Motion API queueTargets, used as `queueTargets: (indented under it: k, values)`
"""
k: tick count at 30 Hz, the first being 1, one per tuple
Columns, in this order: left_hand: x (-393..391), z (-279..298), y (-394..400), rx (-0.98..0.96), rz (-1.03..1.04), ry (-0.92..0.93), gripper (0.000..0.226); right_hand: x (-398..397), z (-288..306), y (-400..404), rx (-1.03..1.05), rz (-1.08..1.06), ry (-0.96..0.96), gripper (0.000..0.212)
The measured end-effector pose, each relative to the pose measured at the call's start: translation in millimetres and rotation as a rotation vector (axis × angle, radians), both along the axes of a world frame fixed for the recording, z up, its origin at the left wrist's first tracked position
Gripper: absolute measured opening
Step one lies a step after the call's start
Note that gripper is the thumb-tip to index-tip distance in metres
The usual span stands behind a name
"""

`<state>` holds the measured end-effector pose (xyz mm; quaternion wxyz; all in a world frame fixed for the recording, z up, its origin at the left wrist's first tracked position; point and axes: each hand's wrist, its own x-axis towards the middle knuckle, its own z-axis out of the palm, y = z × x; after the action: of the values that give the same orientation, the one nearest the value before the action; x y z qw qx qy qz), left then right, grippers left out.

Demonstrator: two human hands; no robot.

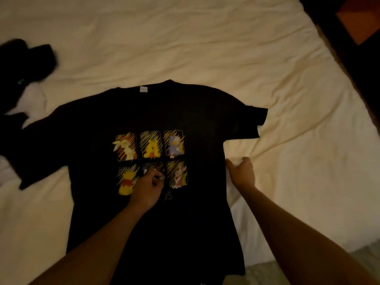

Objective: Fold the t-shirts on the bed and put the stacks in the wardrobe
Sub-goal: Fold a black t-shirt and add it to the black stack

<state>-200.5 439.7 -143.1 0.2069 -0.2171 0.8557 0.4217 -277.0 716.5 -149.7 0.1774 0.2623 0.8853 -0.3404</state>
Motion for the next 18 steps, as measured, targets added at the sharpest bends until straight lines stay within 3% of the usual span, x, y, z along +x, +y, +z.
queueTargets:
  k: [6, 11, 13, 18]
  values:
    - [90.4, 4.9, -25.6, -0.08, 0.124, -0.061, 0.023, 102.0, 9.2, -20.8, -0.125, 0.172, -0.122, 0.052]
    - [200.0, 8.2, -54.4, -0.509, 0.229, 0.066, 0.061, 183.5, 8.1, -12.9, -0.117, 0.193, -0.163, 0.048]
    - [230.5, 3.4, -62.9, -0.459, 0.348, 0.016, 0.073, 208.8, 3.9, -5.7, -0.147, 0.163, -0.173, 0.05]
    - [272.3, -5.2, -76.7, -0.051, 0.568, -0.026, 0.079, 251.9, -3.2, 11.0, -0.212, 0.115, -0.188, 0.045]
